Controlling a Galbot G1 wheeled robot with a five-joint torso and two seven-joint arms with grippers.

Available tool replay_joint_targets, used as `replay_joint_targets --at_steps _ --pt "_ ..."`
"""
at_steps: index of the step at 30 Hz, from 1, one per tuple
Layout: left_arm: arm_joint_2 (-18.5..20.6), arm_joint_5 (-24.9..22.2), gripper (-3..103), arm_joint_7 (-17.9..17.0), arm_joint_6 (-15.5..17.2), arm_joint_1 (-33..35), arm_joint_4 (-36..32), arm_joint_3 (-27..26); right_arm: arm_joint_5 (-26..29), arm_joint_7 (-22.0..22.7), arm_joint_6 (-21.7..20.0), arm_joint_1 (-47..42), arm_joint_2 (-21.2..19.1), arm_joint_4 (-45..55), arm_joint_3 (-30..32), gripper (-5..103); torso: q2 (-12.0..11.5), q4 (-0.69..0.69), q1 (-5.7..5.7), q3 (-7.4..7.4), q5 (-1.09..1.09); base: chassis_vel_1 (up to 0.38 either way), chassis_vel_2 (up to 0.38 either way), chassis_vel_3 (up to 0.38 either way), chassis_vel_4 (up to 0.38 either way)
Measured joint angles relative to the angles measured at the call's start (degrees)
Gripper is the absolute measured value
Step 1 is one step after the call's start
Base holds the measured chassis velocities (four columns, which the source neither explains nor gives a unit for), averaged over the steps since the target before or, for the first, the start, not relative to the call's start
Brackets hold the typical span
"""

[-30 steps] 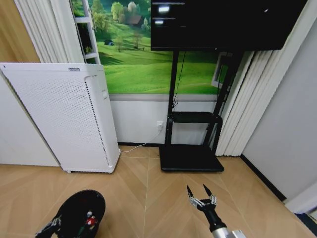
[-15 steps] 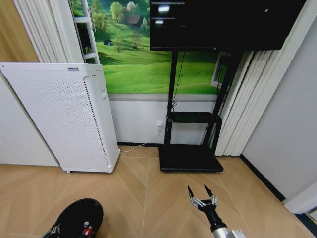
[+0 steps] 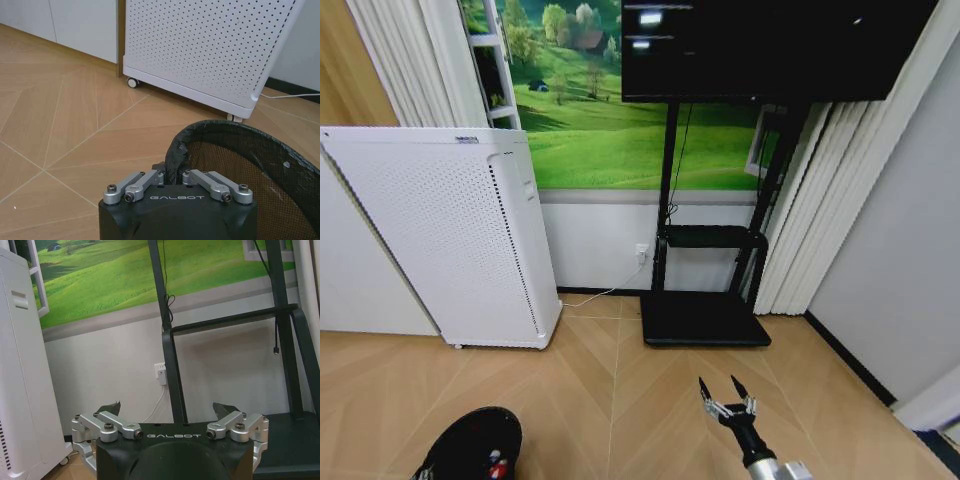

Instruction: Pick up the trash bin and place the garbage on the floor into it.

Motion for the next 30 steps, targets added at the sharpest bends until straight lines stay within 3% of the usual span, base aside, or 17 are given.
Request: replay_joint_targets --at_steps 3,9,13,15,17,18,20,24,26,30 --pt "-0.04 1.1 25 -0.14 -0.55 -0.53 0.56 -0.63 0.31 0.0 -0.08 0.42 0.03 -0.37 -0.11 100 0.0 0.0 0.0 0.0 0.0 0.0 0.0 0.0 0.0" --pt "-0.13 1.68 30 -0.53 -0.75 -0.87 1.25 -1.05 0.33 0.01 -0.09 0.29 0.22 -0.44 -0.19 100 -0.01 -0.01 0.0 0.0 0.0 0.0 0.0 0.0 0.0" --pt "-0.51 1.3 46 0.44 -2.19 0.37 -0.78 -2.37 0.53 0.22 -0.09 0.66 -0.1 -0.86 0.18 100 -0.01 0.0 0.0 0.0 -0.02 0.0 0.0 0.0 0.0" --pt "-0.58 1.96 46 1.17 -3.12 0.76 -1.43 -3.16 0.63 0.34 -0.09 0.82 -0.22 -0.92 0.27 100 -0.01 0.0 0.0 0.0 -0.02 0.0 0.0 0.0 0.0" --pt "-0.72 6.59 57 5.72 -7.83 2.63 -5.58 -8.1 1.18 1.02 -0.3 1.1 -0.7 -0.94 0.76 100 -0.01 0.01 0.0 0.0 0.01 0.0 0.0 0.0 0.0" --pt "-0.72 6.59 57 5.72 -7.83 2.63 -5.58 -8.1 1.18 1.02 -0.3 1.1 -0.7 -0.94 0.76 100 -0.01 0.01 0.0 0.0 0.01 0.0 0.0 0.0 0.0" --pt "-0.91 10.49 68 9.71 -14.26 2.36 -9.59 -11.71 1.3 0.66 -1.22 0.62 -1.03 -0.53 1.36 100 -0.01 0.01 0.0 0.0 0.0 0.0 0.0 0.0 0.0" --pt "-1.23 13.6 80 12.3 -16.71 1.61 -13.36 -12.73 0.23 0.39 -1.9 -0.59 -0.76 0.74 2.21 100 -0.01 0.0 0.0 0.0 0.02 0.0 0.0 0.0 0.0" --pt "-1.83 18.05 95 13.71 -17.5 0.49 -19.32 -11.21 -0.71 0.22 -2.06 -3.26 1.47 3.54 4.59 100 -0.01 0.0 0.0 0.0 0.0 0.0 0.0 0.0 0.0" --pt "-1.66 20.1 98 11.93 -15.59 -0.48 -24.09 -7.09 -3.48 0.23 -1.16 -6.0 3.98 5.2 7.34 100 -0.01 0.0 0.0 0.0 0.0 0.0 0.0 0.0 0.0"
